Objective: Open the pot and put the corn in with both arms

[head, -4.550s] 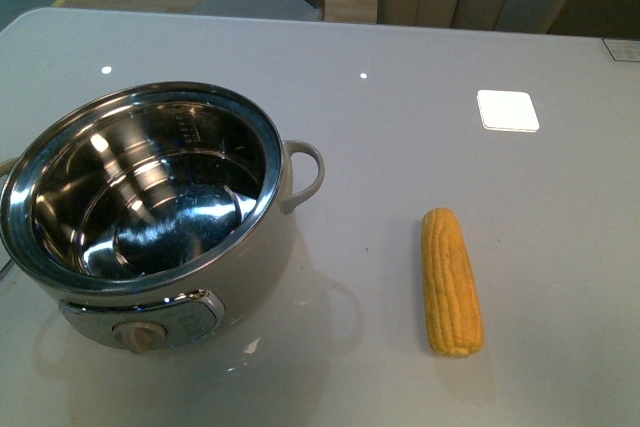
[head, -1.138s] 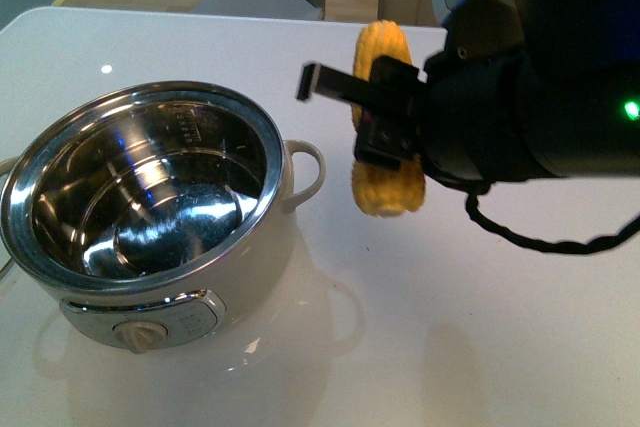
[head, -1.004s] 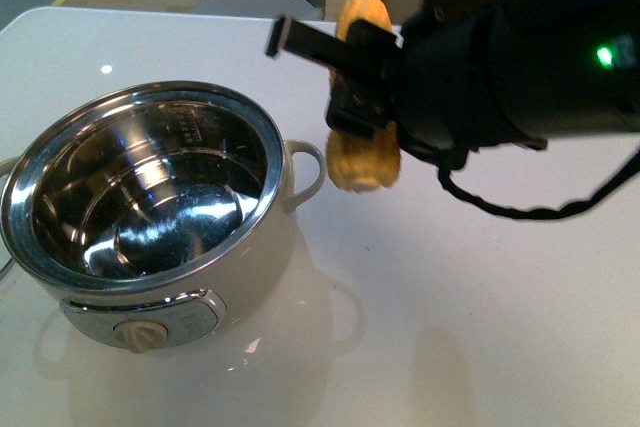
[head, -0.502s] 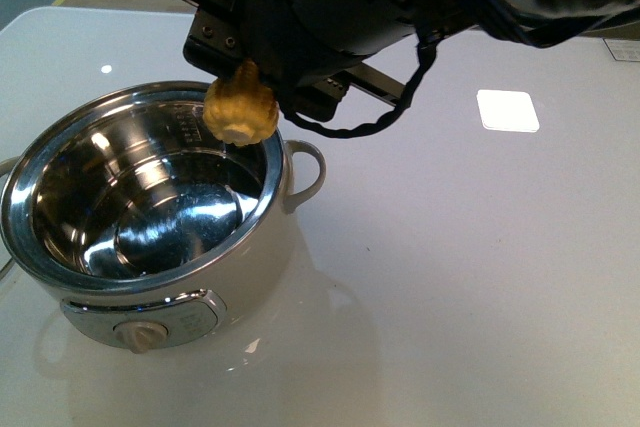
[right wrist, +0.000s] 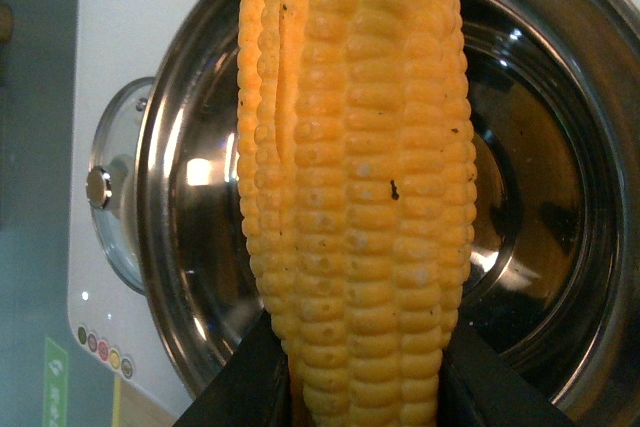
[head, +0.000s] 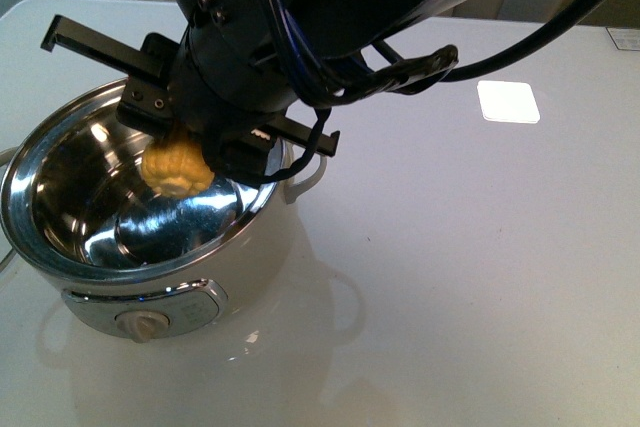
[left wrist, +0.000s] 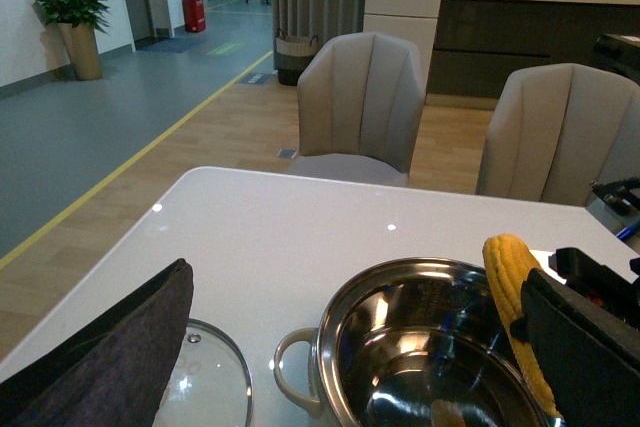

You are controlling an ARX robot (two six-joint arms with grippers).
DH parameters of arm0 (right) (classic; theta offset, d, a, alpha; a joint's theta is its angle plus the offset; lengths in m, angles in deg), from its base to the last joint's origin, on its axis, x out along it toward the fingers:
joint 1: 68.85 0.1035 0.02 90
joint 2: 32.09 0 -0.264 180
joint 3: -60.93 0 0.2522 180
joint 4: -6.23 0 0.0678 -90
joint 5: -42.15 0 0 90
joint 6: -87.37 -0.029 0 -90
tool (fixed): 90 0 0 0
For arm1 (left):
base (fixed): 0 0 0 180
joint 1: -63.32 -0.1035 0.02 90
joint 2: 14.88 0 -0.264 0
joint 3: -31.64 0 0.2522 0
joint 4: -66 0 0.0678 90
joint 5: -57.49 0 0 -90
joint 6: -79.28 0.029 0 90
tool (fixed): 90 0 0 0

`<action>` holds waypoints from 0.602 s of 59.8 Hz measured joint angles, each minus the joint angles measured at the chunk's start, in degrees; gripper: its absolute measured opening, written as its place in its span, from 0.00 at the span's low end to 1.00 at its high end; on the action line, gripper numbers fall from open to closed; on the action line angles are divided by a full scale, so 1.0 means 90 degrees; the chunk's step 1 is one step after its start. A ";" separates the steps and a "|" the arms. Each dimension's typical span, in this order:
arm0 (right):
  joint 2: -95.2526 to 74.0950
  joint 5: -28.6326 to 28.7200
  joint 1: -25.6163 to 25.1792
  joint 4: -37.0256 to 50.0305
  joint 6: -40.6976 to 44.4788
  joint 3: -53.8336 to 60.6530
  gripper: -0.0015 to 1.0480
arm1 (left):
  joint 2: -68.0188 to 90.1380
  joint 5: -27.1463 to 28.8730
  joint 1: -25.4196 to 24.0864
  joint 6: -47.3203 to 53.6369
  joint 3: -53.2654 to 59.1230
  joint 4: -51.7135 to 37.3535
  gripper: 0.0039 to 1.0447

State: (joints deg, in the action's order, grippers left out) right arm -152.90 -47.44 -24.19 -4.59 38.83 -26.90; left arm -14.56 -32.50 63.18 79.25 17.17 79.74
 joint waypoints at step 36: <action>-0.0090 0.0075 0.0027 0.0002 -0.0102 0.0083 0.54 | 0.0000 0.0000 0.0000 0.0000 0.0000 0.0000 0.94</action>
State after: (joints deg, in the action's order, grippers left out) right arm -153.71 -46.77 -23.95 -4.57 37.92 -26.15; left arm -14.56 -32.50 63.18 79.25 17.17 79.74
